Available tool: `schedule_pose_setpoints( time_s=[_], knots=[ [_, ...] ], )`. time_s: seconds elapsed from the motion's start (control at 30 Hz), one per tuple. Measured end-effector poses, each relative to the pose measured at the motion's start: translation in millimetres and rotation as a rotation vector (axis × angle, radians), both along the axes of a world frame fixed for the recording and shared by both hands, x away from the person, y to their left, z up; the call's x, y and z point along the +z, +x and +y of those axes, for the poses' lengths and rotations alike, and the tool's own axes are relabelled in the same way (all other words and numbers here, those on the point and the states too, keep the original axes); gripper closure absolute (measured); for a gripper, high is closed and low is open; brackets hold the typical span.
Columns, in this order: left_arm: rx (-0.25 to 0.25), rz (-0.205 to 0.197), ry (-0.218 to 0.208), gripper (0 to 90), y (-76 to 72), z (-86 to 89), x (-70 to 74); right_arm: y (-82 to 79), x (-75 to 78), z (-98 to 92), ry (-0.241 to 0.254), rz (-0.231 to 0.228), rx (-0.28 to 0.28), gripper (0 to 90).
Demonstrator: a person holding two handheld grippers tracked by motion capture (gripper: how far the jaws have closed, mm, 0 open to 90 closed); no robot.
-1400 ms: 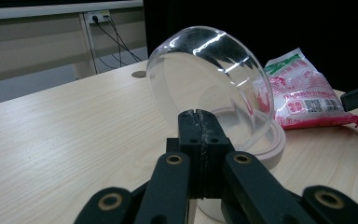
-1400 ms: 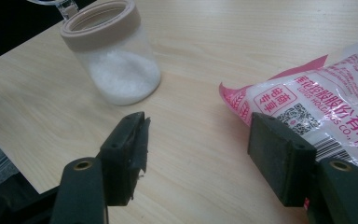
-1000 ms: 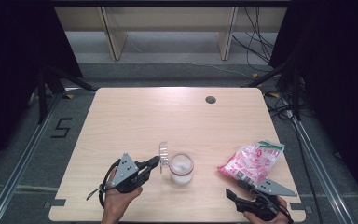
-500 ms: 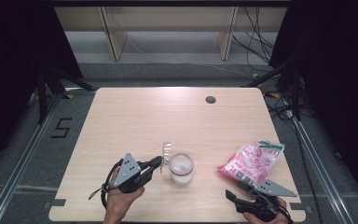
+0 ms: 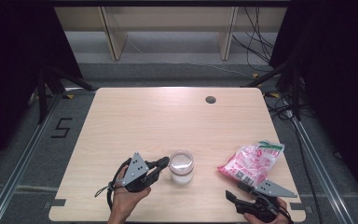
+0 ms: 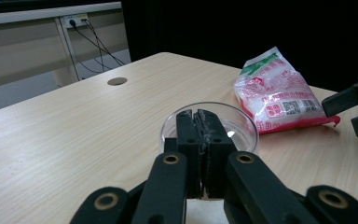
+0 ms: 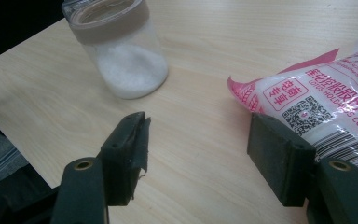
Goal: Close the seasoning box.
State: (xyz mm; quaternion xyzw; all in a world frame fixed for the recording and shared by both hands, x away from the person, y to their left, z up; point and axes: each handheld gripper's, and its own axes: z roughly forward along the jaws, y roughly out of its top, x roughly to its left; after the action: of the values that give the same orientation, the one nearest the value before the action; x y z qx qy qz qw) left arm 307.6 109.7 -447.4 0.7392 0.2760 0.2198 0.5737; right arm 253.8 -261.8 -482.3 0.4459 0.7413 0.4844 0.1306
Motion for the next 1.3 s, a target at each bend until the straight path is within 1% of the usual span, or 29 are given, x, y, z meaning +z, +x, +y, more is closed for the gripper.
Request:
schedule_pose_setpoints(
  time_s=[0.07, 0.1, 0.17, 0.23, 0.3, 0.33, 0.37, 0.4, 0.43, 0.47, 0.5, 0.53, 0.57, 0.6, 0.63, 0.67, 0.7, 0.73, 0.77, 0.83, 0.93, 0.97, 1.0, 1.03, 1.07, 1.17, 1.23, 1.27, 1.3],
  knots=[
    [-0.009, 0.002, 0.002, 83.4, -0.5, -0.6, -0.8, -0.6, 0.2, 0.0, 0.001, 0.005, -0.006, 38.4],
    [-0.010, 0.005, 0.002, 83.4, -1.1, -0.4, -0.9, -0.5, 0.1, -0.2, 0.000, 0.003, -0.005, 38.4],
    [-0.023, 0.013, -0.005, 79.2, -2.4, 0.2, -1.3, -0.1, 0.0, -1.0, -0.004, -0.007, 0.001, 38.4],
    [-0.036, 0.035, -0.016, 72.5, -3.1, 1.0, -2.7, -0.1, -0.1, -0.8, -0.003, -0.006, 0.001, 38.4],
    [-0.049, 0.040, -0.026, 66.9, -3.1, 2.5, -4.8, 0.3, -0.6, -0.7, -0.009, -0.013, 0.000, 38.3],
    [-0.053, 0.040, -0.027, 60.5, -3.5, 3.2, -5.6, 0.3, -0.9, -0.4, -0.004, -0.009, 0.005, 38.2],
    [-0.046, 0.053, -0.037, 60.5, -5.2, 3.3, -6.6, 0.3, -0.9, -0.4, -0.004, -0.009, 0.005, 38.2],
    [-0.056, 0.045, -0.021, 58.7, -5.4, 4.7, -7.1, 0.2, -0.8, -0.8, -0.008, -0.017, 0.000, 38.1],
    [-0.059, 0.048, -0.020, 57.4, -6.2, 4.9, -8.1, 0.0, -0.6, -0.7, -0.004, -0.012, 0.001, 37.9],
    [-0.057, 0.050, -0.013, 53.2, -7.0, 5.6, -8.8, -1.7, -0.7, 1.7, 0.029, 0.019, -0.009, 37.6],
    [-0.055, 0.047, -0.009, 53.2, -7.8, 6.0, -9.5, -1.7, -0.7, 1.7, 0.029, 0.019, -0.009, 37.6],
    [-0.053, 0.054, -0.008, 50.6, -8.7, 6.4, -10.4, -0.2, -0.5, -0.2, 0.004, 0.003, 0.007, 37.4],
    [-0.046, 0.063, -0.016, 47.1, -10.4, 7.0, -11.8, 0.0, -1.0, 0.3, 0.004, 0.003, 0.011, 37.0],
    [-0.051, 0.051, -0.006, 46.4, -10.7, 8.2, -12.0, 0.0, -0.6, 0.0, -0.001, -0.003, 0.008, 36.7],
    [-0.051, 0.055, -0.009, 45.0, -11.7, 8.2, -12.6, 0.3, -1.0, 0.1, -0.003, -0.006, 0.009, 36.4],
    [-0.055, 0.055, -0.015, 43.5, -12.0, 8.2, -13.4, 0.1, -1.6, 0.9, 0.009, 0.005, 0.010, 36.3],
    [-0.055, 0.055, -0.015, 41.7, -12.0, 8.2, -13.4, 0.6, -1.2, -0.7, -0.015, -0.013, 0.010, 36.1],
    [-0.054, 0.060, -0.019, 41.7, -12.6, 8.1, -13.7, 0.6, -1.2, -0.7, -0.015, -0.013, 0.010, 36.1],
    [-0.056, 0.066, -0.017, 37.5, -13.6, 8.1, -14.2, 0.5, -1.2, -0.5, -0.011, -0.008, 0.010, 35.7],
    [-0.052, 0.064, -0.008, 36.1, -16.3, 8.6, -14.1, 0.8, -1.5, 0.1, -0.008, -0.011, 0.014, 35.4],
    [-0.056, 0.060, -0.015, 34.9, -17.7, 8.4, -14.8, 0.9, -1.5, 0.8, -0.006, -0.014, 0.022, 35.3],
    [-0.053, 0.064, -0.026, 34.9, -18.9, 7.7, -15.7, -0.8, -1.9, 3.8, 0.026, 0.015, 0.013, 35.2],
    [-0.050, 0.067, -0.017, 33.6, -19.9, 8.0, -15.6, -1.6, -1.9, 4.9, 0.039, 0.024, 0.008, 35.1],
    [-0.055, 0.059, -0.007, 33.6, -20.0, 8.4, -15.8, -1.6, -1.9, 4.9, 0.039, 0.024, 0.008, 35.1],
    [-0.057, 0.060, -0.006, 32.9, -21.4, 8.1, -16.8, 0.5, -2.5, 2.9, 0.023, 0.003, 0.025, 35.1],
    [-0.057, 0.071, -0.008, 31.2, -23.4, 7.3, -17.9, 0.3, -2.5, 2.9, 0.021, 0.002, 0.022, 35.0],
    [-0.054, 0.075, -0.011, 30.8, -25.6, 6.5, -18.8, 0.4, -1.8, 2.1, 0.002, 0.010, 0.029, 34.9],
    [-0.061, 0.072, -0.006, 30.5, -26.0, 6.7, -19.0, 0.7, -2.0, 2.2, 0.002, 0.005, 0.032, 34.9],
    [-0.068, 0.061, -0.014, 30.3, -26.7, 6.1, -19.9, 0.2, -1.6, 2.4, 0.009, 0.015, 0.036, 34.8]
  ],
)
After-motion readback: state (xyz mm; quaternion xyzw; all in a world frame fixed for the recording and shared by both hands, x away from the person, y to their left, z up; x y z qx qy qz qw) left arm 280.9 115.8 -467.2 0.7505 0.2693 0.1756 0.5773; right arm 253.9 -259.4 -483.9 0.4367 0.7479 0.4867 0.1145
